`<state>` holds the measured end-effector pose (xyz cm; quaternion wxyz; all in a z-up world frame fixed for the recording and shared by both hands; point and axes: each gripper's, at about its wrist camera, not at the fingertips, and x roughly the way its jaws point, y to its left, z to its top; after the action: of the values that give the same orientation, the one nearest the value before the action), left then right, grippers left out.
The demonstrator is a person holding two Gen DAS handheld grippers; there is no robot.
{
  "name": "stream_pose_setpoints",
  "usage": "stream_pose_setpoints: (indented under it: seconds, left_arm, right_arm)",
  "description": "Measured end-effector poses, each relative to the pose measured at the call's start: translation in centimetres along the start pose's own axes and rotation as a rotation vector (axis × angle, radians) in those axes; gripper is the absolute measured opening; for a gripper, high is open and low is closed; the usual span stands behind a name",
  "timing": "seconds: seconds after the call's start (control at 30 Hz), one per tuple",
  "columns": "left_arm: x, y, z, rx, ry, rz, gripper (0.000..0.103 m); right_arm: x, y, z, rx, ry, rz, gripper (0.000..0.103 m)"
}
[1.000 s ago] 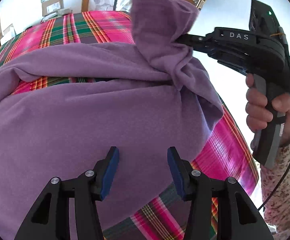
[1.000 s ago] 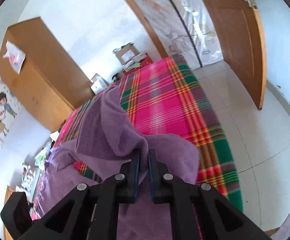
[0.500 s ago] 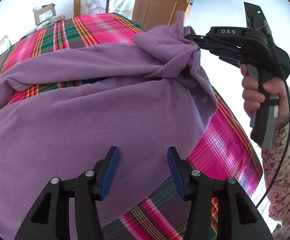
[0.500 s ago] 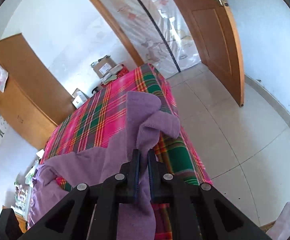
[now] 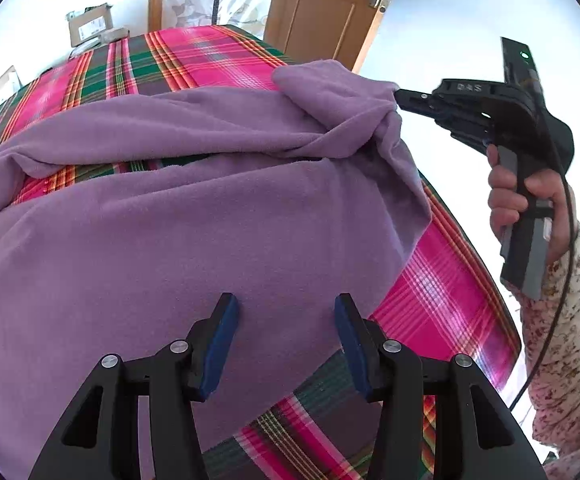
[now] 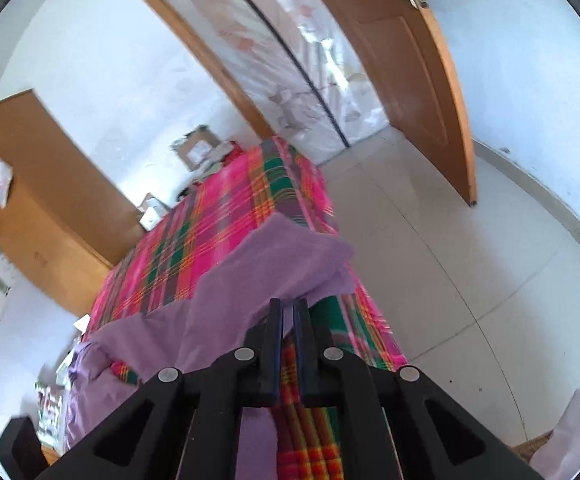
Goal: Fold clothes
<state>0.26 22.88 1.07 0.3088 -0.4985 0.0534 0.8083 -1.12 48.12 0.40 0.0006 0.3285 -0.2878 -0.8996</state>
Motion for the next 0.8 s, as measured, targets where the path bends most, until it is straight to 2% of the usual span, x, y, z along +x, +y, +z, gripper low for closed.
stream_pose_setpoints:
  seconds: [0.1,0.17,0.27,0.33,0.37,0.43,0.6,0.8]
  left_arm:
    - [0.2,-0.2,0.1,-0.003,0.000,-0.002,0.052]
    - [0.2,-0.3,0.2,0.001,0.001,-0.002,0.052]
    - [0.4,-0.5,0.2,0.009,0.003,-0.006,0.052]
    - [0.5,-0.6,0.2,0.012,0.003,-0.010,0.052]
    - [0.6,-0.7,0.2,0.014,0.004,-0.009,0.052]
    - [0.8,-1.0,0.2,0.020,0.004,-0.005,0.052]
    - [1.3,-1.6,0.4,0.044,0.006,0.008,0.052]
    - [2.5,-2.0,1.1,0.050,0.007,0.017,0.052]
  right_arm:
    - [-0.9,1.3,-1.2,-0.066,0.004,0.027,0.007]
    - [-1.6,2.3,-2.1,-0.111,0.008,0.030,0.012]
    - [-2.3,2.6,-2.8,-0.094,0.027,0.094,0.016]
    - [-2.1,2.4,-3.2,-0.058,0.062,0.150,0.024]
    - [-1.9,2.3,-3.3,-0.050,0.079,0.161,0.031]
    - [-1.3,2.4,-3.5,-0.060,0.103,0.144,0.037]
    - [0.3,4.3,-3.8,-0.119,0.136,0.117,0.037]
    - [0.3,6.9,-4.2,-0.229,0.131,0.089,0.037]
